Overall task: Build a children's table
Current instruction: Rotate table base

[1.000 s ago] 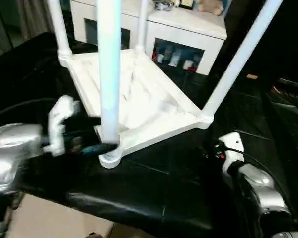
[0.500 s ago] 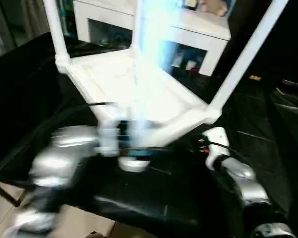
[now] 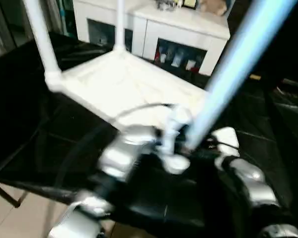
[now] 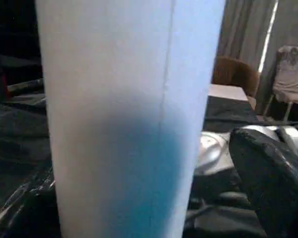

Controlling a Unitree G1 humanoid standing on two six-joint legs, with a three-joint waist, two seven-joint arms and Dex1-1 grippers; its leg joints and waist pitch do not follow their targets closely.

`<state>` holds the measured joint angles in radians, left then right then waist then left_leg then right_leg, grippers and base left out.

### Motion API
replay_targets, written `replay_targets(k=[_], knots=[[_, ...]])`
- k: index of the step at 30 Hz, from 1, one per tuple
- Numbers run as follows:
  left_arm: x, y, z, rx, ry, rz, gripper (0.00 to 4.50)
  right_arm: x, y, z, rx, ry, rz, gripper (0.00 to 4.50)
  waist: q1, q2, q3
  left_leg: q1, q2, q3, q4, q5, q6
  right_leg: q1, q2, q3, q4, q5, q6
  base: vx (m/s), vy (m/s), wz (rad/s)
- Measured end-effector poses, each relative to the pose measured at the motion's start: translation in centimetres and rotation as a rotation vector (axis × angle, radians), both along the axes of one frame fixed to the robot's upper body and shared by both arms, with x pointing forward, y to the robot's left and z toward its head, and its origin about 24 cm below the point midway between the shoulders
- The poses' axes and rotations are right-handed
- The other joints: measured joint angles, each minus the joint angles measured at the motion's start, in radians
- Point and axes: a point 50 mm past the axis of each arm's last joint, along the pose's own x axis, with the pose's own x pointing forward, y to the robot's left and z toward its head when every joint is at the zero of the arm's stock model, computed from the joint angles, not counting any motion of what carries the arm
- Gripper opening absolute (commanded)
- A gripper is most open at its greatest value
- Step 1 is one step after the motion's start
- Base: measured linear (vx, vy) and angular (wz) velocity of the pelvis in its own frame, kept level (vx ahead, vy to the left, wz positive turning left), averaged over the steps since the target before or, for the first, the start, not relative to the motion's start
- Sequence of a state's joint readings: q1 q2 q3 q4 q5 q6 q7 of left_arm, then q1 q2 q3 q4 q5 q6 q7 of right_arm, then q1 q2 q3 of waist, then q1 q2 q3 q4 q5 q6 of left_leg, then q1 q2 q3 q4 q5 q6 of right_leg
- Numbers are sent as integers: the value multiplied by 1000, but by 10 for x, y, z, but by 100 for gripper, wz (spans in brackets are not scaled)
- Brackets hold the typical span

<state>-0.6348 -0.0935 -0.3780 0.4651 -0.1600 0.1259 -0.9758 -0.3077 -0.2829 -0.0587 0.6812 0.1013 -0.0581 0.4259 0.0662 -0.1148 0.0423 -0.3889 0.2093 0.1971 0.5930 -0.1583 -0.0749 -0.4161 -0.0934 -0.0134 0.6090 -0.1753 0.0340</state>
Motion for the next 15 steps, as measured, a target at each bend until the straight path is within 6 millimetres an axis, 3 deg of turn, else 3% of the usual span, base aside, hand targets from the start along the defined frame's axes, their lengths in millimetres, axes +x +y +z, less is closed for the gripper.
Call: replay_targets(k=[2,7,12,15], knots=[[-2,-14,-3,15,-36,32,449,-2,-8,0,-8,2,-24,380,-1,2,0,1,0,0,0,0,0,1,-1,0,0,0,0,0,0,0],[3,-14,-20,85,-72,100,449,-7,-24,1,-17,3,-63,380,-11,13,1,2,0,-3,0,0,0,1,0,0,1,0,2,0,0,0],[9,0,-11,62,-103,43,449,-7,-33,10,-15,-28,-51,380,-13,16,1,2,0,-2,0,0,0,0,1,0,1,1,0,0,0,0],[13,27,-10,98,-124,-40,449,-6,-36,14,-15,-38,-40,380,-12,16,1,2,0,-2,0,0,0,0,1,0,1,1,0,0,0,0]])
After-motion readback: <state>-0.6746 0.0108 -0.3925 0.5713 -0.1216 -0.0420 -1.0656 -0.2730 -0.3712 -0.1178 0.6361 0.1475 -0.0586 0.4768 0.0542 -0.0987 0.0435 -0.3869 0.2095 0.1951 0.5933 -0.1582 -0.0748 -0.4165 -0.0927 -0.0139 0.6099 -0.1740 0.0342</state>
